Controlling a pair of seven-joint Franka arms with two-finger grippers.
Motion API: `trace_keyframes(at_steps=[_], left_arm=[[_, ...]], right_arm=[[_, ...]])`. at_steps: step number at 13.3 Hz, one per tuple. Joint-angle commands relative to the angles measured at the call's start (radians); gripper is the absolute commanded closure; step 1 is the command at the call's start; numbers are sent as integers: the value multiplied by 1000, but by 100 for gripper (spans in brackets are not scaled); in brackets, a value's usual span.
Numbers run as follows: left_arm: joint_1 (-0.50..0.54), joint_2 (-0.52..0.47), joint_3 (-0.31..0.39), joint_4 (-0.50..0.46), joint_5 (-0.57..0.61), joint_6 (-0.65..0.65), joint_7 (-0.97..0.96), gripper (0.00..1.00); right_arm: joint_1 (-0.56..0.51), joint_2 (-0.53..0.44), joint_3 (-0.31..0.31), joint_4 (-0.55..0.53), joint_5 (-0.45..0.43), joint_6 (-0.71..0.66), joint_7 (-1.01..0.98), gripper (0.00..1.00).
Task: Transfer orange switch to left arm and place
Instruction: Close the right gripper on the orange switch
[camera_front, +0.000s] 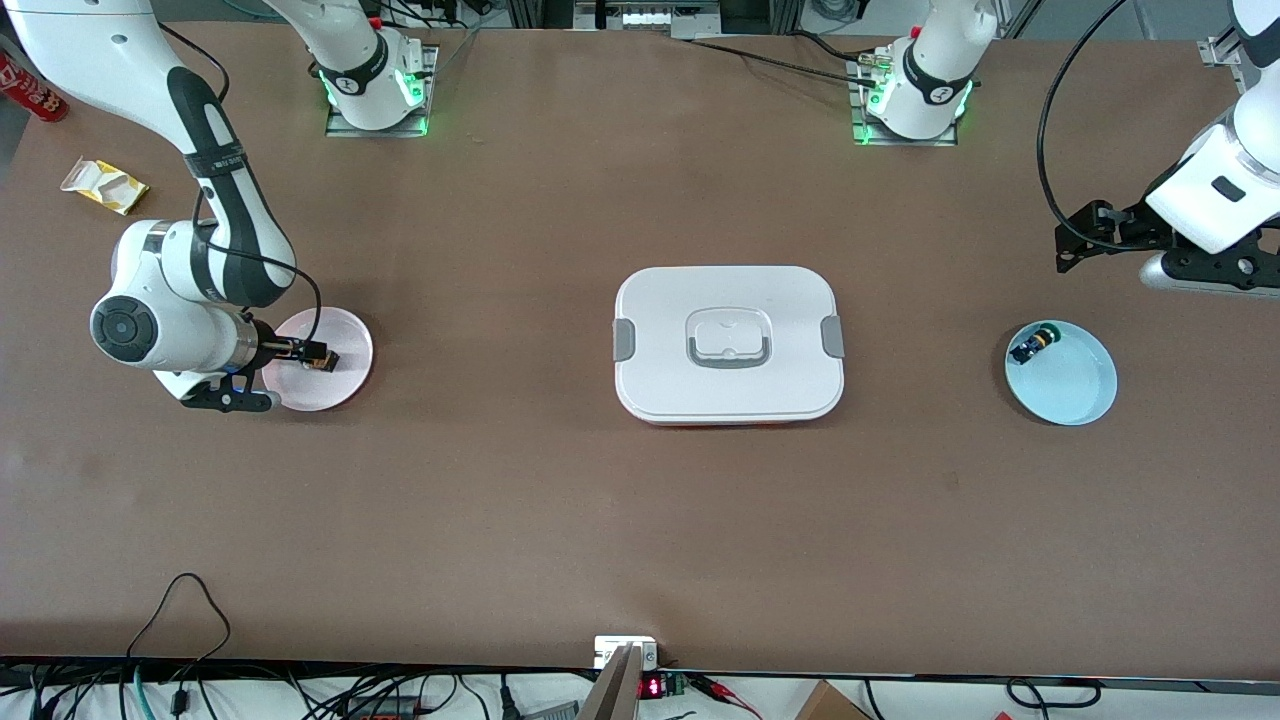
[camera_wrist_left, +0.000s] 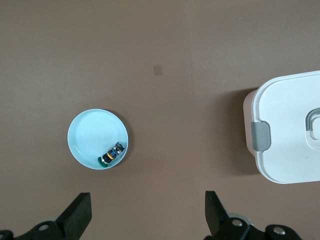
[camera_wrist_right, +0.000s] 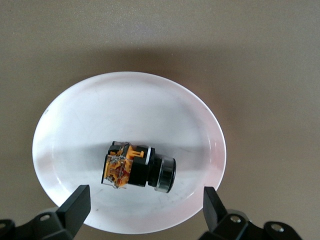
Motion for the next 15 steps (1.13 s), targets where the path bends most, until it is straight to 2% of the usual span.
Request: trace_keyframes(at_steps=[1,3,15], left_arm=[[4,11,-2,33,-15,-15,16,0],[6,14,-2,33,-15,-14,16,0],[4,14,-2,29,-15,-19,16,0]], right_arm=[[-2,3,6,-56,-27,71,31,0],[-1,8,6,-112,-27,174,43,0],[4,12,6,-123,-28,181,74,0]])
